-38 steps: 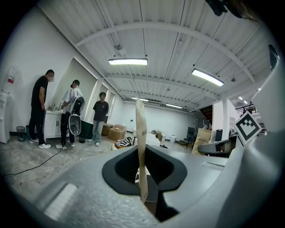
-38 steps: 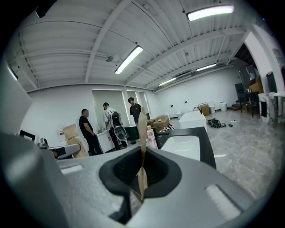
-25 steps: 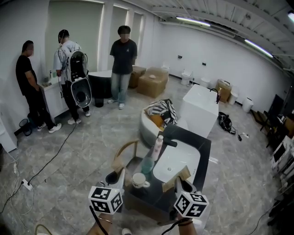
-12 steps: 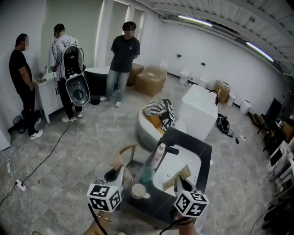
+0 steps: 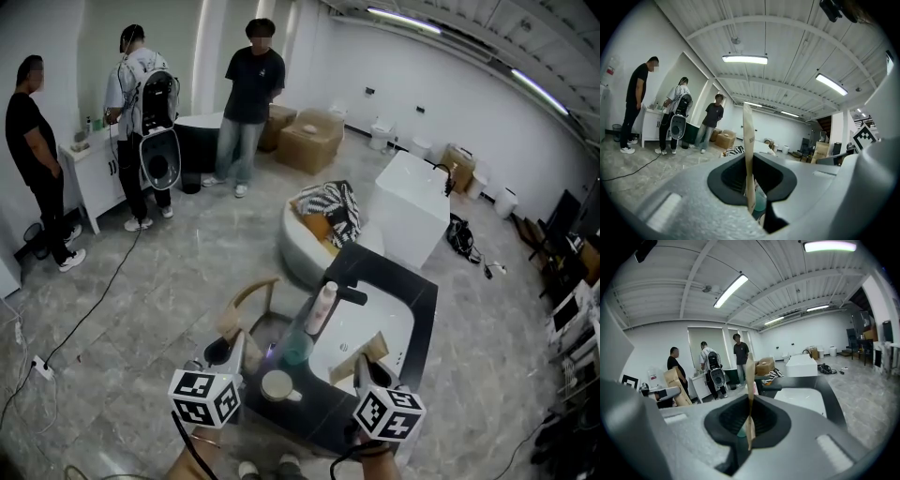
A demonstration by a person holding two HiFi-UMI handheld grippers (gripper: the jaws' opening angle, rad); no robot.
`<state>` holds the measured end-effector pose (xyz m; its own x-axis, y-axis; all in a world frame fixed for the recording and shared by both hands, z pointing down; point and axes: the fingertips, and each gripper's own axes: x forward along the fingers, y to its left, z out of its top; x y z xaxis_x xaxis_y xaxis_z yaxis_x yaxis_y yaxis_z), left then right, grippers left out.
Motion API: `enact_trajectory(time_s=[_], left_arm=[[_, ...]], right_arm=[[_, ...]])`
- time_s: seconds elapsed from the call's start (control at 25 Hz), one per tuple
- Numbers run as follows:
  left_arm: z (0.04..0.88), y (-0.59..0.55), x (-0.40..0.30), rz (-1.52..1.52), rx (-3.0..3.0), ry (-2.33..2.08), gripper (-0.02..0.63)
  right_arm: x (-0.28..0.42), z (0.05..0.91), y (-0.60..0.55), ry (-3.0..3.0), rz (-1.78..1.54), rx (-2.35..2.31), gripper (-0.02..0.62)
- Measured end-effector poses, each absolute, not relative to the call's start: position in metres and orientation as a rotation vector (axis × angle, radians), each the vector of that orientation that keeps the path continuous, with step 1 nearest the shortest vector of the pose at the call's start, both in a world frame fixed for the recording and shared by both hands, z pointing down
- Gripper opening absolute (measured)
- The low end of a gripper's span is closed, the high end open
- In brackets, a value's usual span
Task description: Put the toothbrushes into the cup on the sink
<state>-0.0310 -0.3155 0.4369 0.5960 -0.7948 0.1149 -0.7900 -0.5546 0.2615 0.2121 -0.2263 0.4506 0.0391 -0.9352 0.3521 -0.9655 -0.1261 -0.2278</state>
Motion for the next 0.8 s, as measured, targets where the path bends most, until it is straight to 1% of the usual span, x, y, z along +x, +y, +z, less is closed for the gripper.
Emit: enact_trajectory(time_s=[0.36, 0.8], left_arm=[[0.438, -0.32, -0.027, 0.003, 2.495, -1.389, 0.034], [0.44, -0.322, -0.009, 0.026, 2.513, -1.383, 0.034]], right_arm=[[0.231, 0.461, -0.238, -2.062, 0.685, 2.158, 0.008], [0.246, 0.467, -0.234, -2.053, 0.699, 2.148, 0.008]])
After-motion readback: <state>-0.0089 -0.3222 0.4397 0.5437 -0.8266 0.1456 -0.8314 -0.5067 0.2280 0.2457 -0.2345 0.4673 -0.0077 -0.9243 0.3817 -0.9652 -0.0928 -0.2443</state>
